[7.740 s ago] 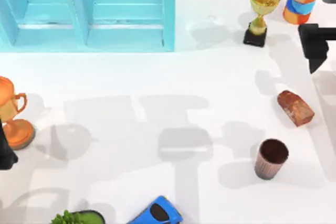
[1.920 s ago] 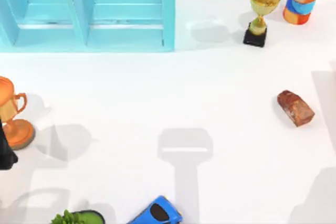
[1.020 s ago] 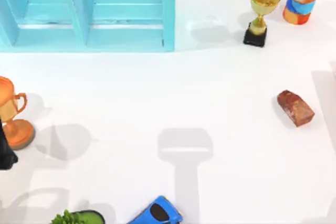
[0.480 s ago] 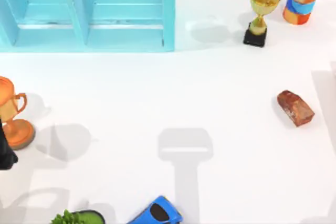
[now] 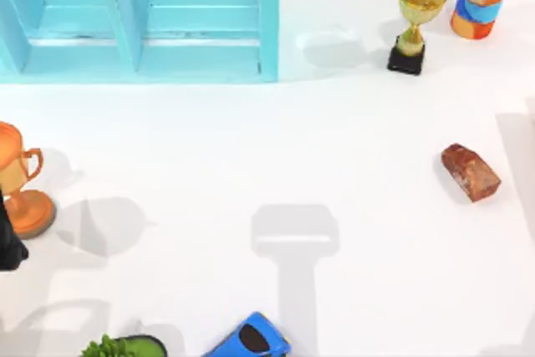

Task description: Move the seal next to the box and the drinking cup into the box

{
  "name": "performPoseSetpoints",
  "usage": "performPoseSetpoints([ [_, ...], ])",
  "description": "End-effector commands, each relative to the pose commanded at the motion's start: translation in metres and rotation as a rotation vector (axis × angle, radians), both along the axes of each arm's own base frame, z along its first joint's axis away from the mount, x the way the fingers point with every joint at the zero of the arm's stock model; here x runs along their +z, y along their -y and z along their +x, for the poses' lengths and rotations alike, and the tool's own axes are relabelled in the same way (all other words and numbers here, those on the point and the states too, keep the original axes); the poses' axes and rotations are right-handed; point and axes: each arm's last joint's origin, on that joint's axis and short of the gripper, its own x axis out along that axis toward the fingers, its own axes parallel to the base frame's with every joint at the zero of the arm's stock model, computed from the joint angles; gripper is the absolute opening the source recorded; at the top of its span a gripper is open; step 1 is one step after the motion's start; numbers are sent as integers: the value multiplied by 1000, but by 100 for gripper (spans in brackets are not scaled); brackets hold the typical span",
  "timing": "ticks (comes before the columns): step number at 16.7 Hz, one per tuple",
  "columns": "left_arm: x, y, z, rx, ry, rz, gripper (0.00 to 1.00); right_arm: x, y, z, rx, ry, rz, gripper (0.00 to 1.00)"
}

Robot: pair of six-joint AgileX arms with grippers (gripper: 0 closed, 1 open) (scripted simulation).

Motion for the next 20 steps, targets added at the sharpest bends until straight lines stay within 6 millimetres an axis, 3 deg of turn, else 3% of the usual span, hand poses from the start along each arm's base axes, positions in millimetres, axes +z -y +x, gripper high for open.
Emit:
performPoseSetpoints([
  [2, 0, 0, 0, 0, 0, 0, 100, 0, 0, 0, 0, 0, 0, 100],
  [12, 0, 0, 0, 0, 0, 0, 100, 5, 3, 1, -2, 21, -5, 100],
  [16, 0, 0, 0, 0, 0, 0, 100, 42, 19, 17, 2, 161, -47, 100],
  [20, 0, 0, 0, 0, 0, 0, 100, 90, 15, 22, 19, 196, -48, 100],
])
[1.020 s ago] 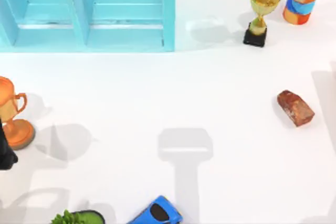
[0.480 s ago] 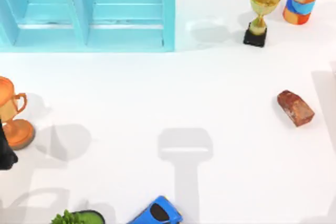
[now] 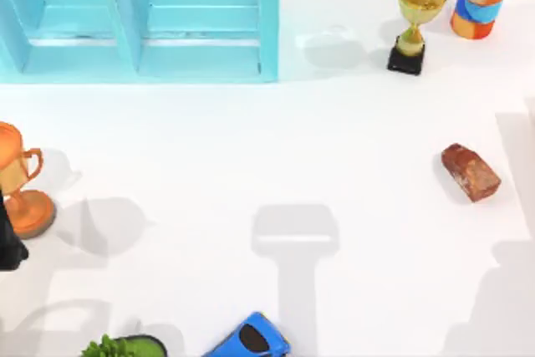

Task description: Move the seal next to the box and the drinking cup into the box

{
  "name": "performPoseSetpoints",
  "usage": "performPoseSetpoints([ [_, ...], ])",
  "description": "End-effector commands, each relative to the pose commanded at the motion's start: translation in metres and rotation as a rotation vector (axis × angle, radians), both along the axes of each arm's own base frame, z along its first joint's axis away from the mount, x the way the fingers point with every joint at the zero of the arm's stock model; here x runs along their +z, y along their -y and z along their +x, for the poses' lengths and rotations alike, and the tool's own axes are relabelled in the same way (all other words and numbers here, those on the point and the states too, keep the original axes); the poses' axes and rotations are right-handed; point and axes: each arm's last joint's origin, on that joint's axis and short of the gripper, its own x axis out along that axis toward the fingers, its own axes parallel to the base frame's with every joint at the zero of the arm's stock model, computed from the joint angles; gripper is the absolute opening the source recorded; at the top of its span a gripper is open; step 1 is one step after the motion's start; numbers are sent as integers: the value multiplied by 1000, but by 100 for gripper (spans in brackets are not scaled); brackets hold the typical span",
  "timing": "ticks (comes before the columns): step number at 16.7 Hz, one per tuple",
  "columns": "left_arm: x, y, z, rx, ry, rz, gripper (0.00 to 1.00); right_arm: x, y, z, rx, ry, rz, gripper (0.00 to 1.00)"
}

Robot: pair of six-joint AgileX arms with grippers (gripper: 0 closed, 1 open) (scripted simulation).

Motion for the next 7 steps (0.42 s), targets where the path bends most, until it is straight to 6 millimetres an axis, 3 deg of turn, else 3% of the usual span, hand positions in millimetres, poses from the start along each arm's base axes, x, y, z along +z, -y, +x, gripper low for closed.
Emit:
performPoseSetpoints([
  [3, 0, 0, 0, 0, 0, 0, 100, 12, -10, -11, -4, -101, 35, 100],
  [7, 0, 0, 0, 0, 0, 0, 100, 10, -15, -22, -20, -196, 48, 100],
])
